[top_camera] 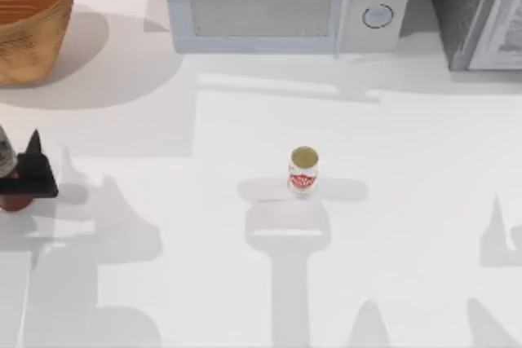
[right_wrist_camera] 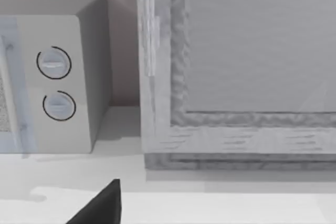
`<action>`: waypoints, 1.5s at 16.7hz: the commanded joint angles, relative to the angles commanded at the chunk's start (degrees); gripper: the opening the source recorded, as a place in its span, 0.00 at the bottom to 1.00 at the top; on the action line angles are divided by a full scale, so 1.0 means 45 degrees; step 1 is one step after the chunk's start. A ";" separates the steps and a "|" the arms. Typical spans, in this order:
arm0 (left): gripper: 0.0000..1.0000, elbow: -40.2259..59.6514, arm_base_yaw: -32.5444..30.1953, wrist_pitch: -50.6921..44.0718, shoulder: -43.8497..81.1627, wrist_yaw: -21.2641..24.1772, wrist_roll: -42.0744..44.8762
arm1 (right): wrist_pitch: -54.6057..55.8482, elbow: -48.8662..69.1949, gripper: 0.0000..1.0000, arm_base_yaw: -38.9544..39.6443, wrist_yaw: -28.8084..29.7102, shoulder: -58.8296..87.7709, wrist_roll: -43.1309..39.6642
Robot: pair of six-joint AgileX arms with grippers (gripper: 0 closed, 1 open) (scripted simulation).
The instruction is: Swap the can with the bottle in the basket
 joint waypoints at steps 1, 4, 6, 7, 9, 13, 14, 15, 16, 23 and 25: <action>0.77 0.0000 0.0000 0.0000 0.0000 0.0000 0.0000 | 0.0000 0.0000 1.00 0.0000 0.0000 0.0000 0.0000; 0.55 0.0000 0.0000 0.0000 0.0000 0.0000 0.0000 | 0.0000 0.0000 1.00 0.0000 0.0000 0.0000 0.0000; 0.40 0.0000 0.0000 0.0000 0.0000 0.0000 0.0000 | 0.0000 0.0000 1.00 0.0000 0.0000 0.0000 0.0000; 0.32 0.0000 0.0000 0.0000 0.0000 0.0000 0.0000 | 0.0000 0.0000 1.00 0.0000 0.0000 0.0000 0.0000; 0.17 0.0000 0.0000 0.0000 0.0000 0.0000 0.0000 | 0.0000 0.0000 1.00 0.0000 0.0000 0.0000 0.0000; 0.00 0.0000 0.0000 0.0000 0.0000 0.0000 0.0000 | 0.0000 0.0000 1.00 0.0000 0.0000 0.0000 0.0000; 0.00 0.0000 0.0000 0.0000 0.0000 0.0000 0.0000 | 0.0000 0.0000 1.00 0.0000 0.0000 0.0000 0.0000; 0.00 0.0000 0.0000 0.0000 0.0000 0.0000 0.0000 | 0.0000 0.0000 1.00 0.0000 0.0000 0.0000 0.0000; 0.00 0.0000 0.0000 0.0000 0.0000 0.0000 0.0000 | 0.0000 0.0000 1.00 0.0000 0.0000 0.0000 0.0000; 0.00 0.0416 -0.0339 -0.0435 -0.0262 0.0048 -0.0100 | 0.0000 0.0000 1.00 0.0000 0.0000 0.0000 0.0000; 0.00 0.1358 -0.0943 -0.1385 -0.0747 0.0142 -0.0300 | 0.0000 0.0000 1.00 0.0000 0.0000 0.0000 0.0000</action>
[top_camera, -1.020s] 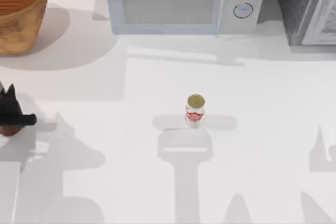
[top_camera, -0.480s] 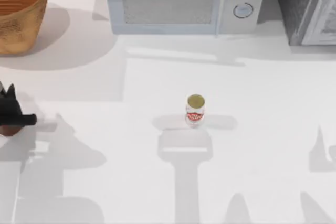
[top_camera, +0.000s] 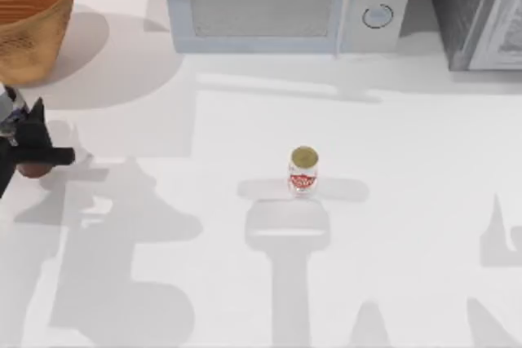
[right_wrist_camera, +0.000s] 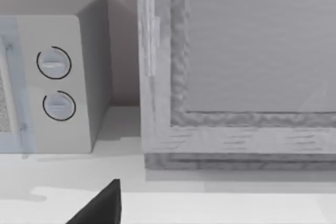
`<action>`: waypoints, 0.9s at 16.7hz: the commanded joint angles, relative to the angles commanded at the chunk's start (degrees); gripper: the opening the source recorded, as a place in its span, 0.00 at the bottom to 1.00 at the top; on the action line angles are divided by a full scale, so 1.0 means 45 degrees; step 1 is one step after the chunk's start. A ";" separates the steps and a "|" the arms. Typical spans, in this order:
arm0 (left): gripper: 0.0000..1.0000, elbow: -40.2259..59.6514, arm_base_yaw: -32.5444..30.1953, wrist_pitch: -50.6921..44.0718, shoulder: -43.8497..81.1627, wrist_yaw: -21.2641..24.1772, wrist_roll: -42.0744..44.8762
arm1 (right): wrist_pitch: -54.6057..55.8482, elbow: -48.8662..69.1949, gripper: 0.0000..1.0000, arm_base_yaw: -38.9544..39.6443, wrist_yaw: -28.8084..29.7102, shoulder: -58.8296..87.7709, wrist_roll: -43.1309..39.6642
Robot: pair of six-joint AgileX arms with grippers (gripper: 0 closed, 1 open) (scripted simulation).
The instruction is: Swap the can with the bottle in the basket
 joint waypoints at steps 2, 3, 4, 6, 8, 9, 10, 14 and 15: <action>0.00 0.1486 -0.0671 -0.1506 -0.0570 0.0136 -0.0227 | 0.0000 0.0000 1.00 0.0000 0.0000 0.0000 0.0000; 0.00 0.2417 -0.0972 -0.2463 -0.0844 0.0215 -0.0331 | 0.0000 0.0000 1.00 0.0000 0.0000 0.0000 0.0000; 0.00 0.3450 -0.1228 -0.3552 -0.1101 0.0298 -0.0420 | 0.0000 0.0000 1.00 0.0000 0.0000 0.0000 0.0000; 0.00 0.5690 -0.1558 -0.6052 -0.1543 0.0466 -0.0544 | 0.0000 0.0000 1.00 0.0000 0.0000 0.0000 0.0000; 0.00 0.7974 -0.1512 -0.8741 -0.1827 0.0599 -0.0551 | 0.0000 0.0000 1.00 0.0000 0.0000 0.0000 0.0000; 0.00 0.9059 -0.1345 -1.0038 -0.1892 0.0654 -0.0508 | 0.0000 0.0000 1.00 0.0000 0.0000 0.0000 0.0000; 0.00 1.0063 -0.1102 -1.1259 -0.1924 0.0703 -0.0437 | 0.0000 0.0000 1.00 0.0000 0.0000 0.0000 0.0000; 0.00 1.2907 0.0351 -1.4943 -0.1846 0.0848 0.0042 | 0.0000 0.0000 1.00 0.0000 0.0000 0.0000 0.0000; 0.00 1.3332 0.0766 -1.5529 -0.1785 0.0868 0.0184 | 0.0000 0.0000 1.00 0.0000 0.0000 0.0000 0.0000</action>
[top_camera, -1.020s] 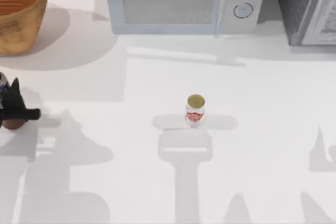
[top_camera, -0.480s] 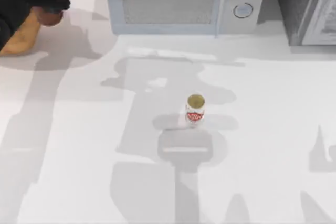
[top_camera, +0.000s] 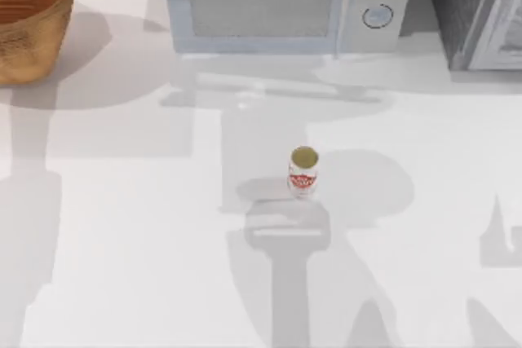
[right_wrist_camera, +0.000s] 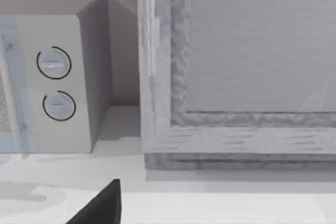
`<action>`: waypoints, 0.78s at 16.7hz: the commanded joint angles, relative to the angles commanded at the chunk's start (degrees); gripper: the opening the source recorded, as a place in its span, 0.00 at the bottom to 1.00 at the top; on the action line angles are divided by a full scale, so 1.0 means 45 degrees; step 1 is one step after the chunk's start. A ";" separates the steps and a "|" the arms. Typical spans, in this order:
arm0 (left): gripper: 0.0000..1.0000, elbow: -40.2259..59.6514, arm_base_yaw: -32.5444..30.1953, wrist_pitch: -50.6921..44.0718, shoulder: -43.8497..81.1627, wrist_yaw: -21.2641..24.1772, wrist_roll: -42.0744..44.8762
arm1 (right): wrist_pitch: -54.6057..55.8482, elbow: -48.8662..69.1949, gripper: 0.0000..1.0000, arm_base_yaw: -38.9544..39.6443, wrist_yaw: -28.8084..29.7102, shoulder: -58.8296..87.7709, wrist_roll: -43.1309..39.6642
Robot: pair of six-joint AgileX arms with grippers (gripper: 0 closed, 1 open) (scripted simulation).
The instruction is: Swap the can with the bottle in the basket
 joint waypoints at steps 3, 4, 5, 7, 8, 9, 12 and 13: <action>0.00 0.0791 0.1023 -0.0972 0.0152 0.0028 0.0353 | 0.0000 0.0000 1.00 0.0000 0.0000 0.0000 0.0000; 0.00 0.0900 0.1196 -0.1061 0.0166 0.0029 0.0413 | 0.0000 0.0000 1.00 0.0000 0.0000 0.0000 0.0000; 0.00 0.0937 0.1257 -0.1083 0.0171 0.0030 0.0435 | 0.0000 0.0000 1.00 0.0000 0.0000 0.0000 0.0000; 0.00 0.0937 0.1257 -0.1083 0.0171 0.0030 0.0435 | 0.0000 0.0000 1.00 0.0000 0.0000 0.0000 0.0000; 0.00 0.0937 0.1257 -0.1083 0.0171 0.0030 0.0435 | 0.0000 0.0000 1.00 0.0000 0.0000 0.0000 0.0000; 0.00 0.0890 0.1213 -0.1064 0.0123 0.0003 0.0451 | 0.0000 0.0000 1.00 0.0000 0.0000 0.0000 0.0000; 0.00 0.1118 0.1169 -0.0715 0.0659 -0.0064 0.0424 | 0.0000 0.0000 1.00 0.0000 0.0000 0.0000 0.0000; 0.00 0.1259 0.1118 -0.0498 0.1057 -0.0083 0.0413 | 0.0000 0.0000 1.00 0.0000 0.0000 0.0000 0.0000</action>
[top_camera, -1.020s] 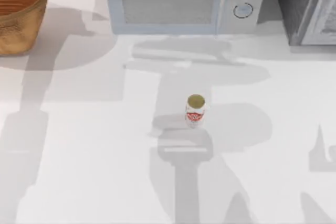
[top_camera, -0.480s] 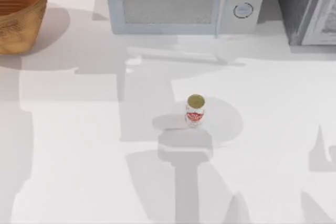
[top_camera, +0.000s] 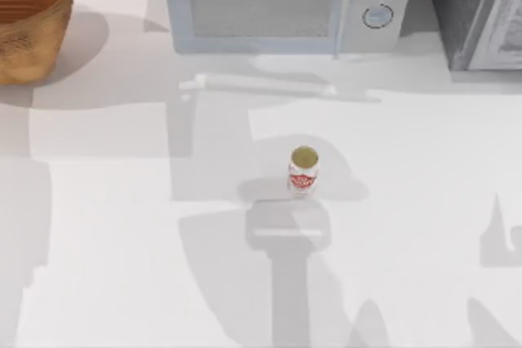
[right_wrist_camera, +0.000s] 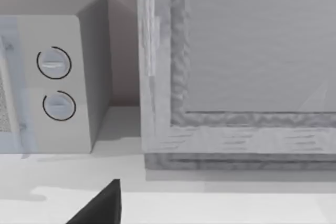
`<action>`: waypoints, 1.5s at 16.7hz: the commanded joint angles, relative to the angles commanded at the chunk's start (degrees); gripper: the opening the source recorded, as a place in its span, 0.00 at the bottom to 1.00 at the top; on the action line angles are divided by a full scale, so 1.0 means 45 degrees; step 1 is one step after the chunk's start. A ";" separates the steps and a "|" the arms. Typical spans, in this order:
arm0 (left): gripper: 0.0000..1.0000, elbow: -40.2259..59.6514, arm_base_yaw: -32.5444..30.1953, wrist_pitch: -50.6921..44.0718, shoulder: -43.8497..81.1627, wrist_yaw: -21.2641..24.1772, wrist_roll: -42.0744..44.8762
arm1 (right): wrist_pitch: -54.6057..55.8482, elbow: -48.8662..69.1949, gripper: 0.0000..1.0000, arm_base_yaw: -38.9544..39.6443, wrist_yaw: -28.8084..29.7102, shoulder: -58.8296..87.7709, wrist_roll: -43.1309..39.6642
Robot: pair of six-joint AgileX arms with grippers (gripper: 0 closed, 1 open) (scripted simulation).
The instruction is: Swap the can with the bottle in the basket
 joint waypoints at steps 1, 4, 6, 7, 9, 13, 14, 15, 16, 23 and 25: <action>0.00 0.0145 -0.0052 0.0245 0.0429 -0.0034 -0.0012 | 0.0000 0.0000 1.00 0.0000 0.0000 0.0000 0.0000; 0.00 0.0488 -0.0177 0.0929 0.1445 -0.0163 -0.0048 | 0.0000 0.0000 1.00 0.0000 0.0000 0.0000 0.0000; 0.00 0.0545 -0.0198 0.1028 0.1572 -0.0178 -0.0053 | 0.0000 0.0000 1.00 0.0000 0.0000 0.0000 0.0000; 0.00 0.0545 -0.0198 0.1028 0.1572 -0.0178 -0.0053 | 0.0000 0.0000 1.00 0.0000 0.0000 0.0000 0.0000; 0.08 0.0545 -0.0198 0.1028 0.1572 -0.0178 -0.0053 | 0.0000 0.0000 1.00 0.0000 0.0000 0.0000 0.0000; 0.38 0.0545 -0.0198 0.1028 0.1572 -0.0178 -0.0053 | 0.0000 0.0000 1.00 0.0000 0.0000 0.0000 0.0000; 0.45 0.0545 -0.0198 0.1028 0.1572 -0.0178 -0.0053 | 0.0000 0.0000 1.00 0.0000 0.0000 0.0000 0.0000; 0.53 0.0545 -0.0198 0.1028 0.1572 -0.0178 -0.0053 | 0.0000 0.0000 1.00 0.0000 0.0000 0.0000 0.0000; 0.60 0.0545 -0.0198 0.1028 0.1572 -0.0178 -0.0053 | 0.0000 0.0000 1.00 0.0000 0.0000 0.0000 0.0000; 1.00 0.0545 -0.0198 0.1028 0.1572 -0.0178 -0.0053 | 0.0000 0.0000 1.00 0.0000 0.0000 0.0000 0.0000; 1.00 0.0545 -0.0198 0.1028 0.1572 -0.0178 -0.0053 | 0.0000 0.0000 1.00 0.0000 0.0000 0.0000 0.0000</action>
